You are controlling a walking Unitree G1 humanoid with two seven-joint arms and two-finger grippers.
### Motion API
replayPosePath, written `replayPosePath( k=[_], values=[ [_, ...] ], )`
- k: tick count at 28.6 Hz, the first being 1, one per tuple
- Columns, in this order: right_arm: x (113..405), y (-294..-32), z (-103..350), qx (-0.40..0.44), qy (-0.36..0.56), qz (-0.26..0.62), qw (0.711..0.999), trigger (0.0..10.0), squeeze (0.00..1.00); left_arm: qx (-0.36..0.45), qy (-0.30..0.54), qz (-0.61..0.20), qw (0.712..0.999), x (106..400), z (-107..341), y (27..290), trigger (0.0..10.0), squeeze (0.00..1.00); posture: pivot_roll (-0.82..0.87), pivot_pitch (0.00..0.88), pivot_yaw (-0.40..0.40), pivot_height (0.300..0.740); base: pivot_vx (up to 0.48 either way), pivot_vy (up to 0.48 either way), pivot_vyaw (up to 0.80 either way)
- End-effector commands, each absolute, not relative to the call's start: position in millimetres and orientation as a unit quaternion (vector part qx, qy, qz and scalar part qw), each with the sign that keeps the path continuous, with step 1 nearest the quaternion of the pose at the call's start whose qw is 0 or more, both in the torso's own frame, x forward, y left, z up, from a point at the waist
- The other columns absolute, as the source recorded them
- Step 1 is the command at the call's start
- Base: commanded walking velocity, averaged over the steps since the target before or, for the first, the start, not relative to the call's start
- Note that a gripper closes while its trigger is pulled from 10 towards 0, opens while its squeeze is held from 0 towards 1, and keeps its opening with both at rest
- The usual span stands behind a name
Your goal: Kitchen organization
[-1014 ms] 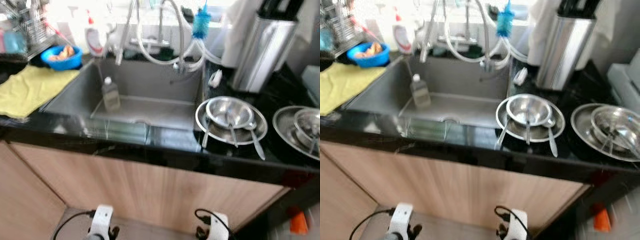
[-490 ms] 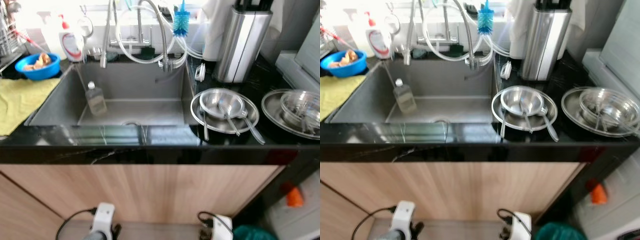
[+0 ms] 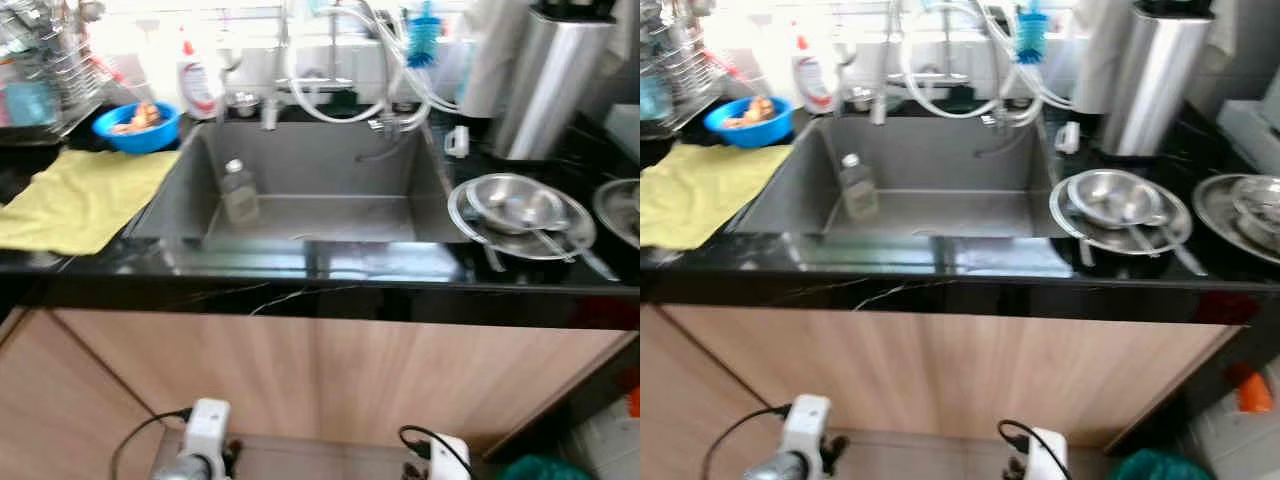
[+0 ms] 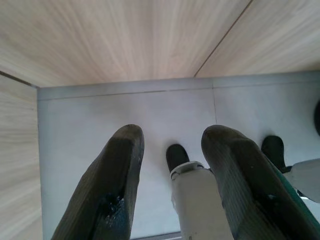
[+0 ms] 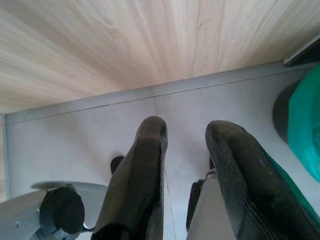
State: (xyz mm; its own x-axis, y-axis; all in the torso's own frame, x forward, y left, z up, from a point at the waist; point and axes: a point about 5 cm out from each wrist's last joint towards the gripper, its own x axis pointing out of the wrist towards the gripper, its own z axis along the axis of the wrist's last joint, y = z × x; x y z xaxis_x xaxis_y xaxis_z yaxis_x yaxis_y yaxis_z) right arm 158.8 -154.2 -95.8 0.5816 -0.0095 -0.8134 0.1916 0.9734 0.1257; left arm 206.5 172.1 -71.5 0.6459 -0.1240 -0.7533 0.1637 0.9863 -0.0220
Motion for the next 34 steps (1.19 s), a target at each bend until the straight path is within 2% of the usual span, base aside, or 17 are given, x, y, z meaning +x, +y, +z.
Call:
replayPosePath(
  k=[1, 17, 23, 27, 31, 34],
  values=[
    [158.8, -150.9, -96.0, 0.103, 0.455, -0.054, 0.883, 10.0, 0.0, 0.04, 0.413, -0.077, 0.907, 208.4, -70.2, 176.7, 10.0, 0.0, 0.0, 0.0, 0.031, 0.74, 0.0, 0.0, 0.0],
    [157.2, -160.1, -95.4, 0.096, 0.443, -0.075, 0.888, 10.0, 0.0, 0.048, 0.406, -0.096, 0.908, 202.9, -73.2, 166.0, 10.0, 0.0, -0.01, 0.0, 0.03, 0.74, 0.0, 0.0, 0.0],
    [149.8, -167.5, -96.0, 0.09, 0.427, -0.092, 0.895, 10.0, 0.0, 0.07, 0.37, -0.098, 0.921, 210.0, -62.9, 194.2, 10.0, 0.0, -0.04, 0.0, 0.032, 0.74, 0.0, 0.0, 0.0],
    [143.1, -172.6, -96.3, 0.084, 0.414, -0.099, 0.901, 10.0, 0.0, 0.069, 0.337, -0.094, 0.934, 222.1, -54.2, 193.5, 10.0, 0.0, -0.04, 0.0, 0.032, 0.74, 0.0, 0.0, 0.0],
    [139.9, -178.7, -95.0, 0.063, 0.401, -0.086, 0.91, 10.0, 0.0, 0.077, 0.325, -0.097, 0.938, 222.0, -52.5, 195.6, 10.0, 0.0, -0.04, 0.0, 0.03, 0.74, 0.0, 0.0, 0.0],
    [131.8, -196.1, -93.2, 0.062, 0.383, -0.098, 0.916, 10.0, 0.0, 0.075, 0.298, -0.093, 0.947, 226.5, -46.6, 198.9, 10.0, 0.0, -0.05, 0.0, 0.029, 0.74, 0.0, 0.0, 0.0]
  ],
)
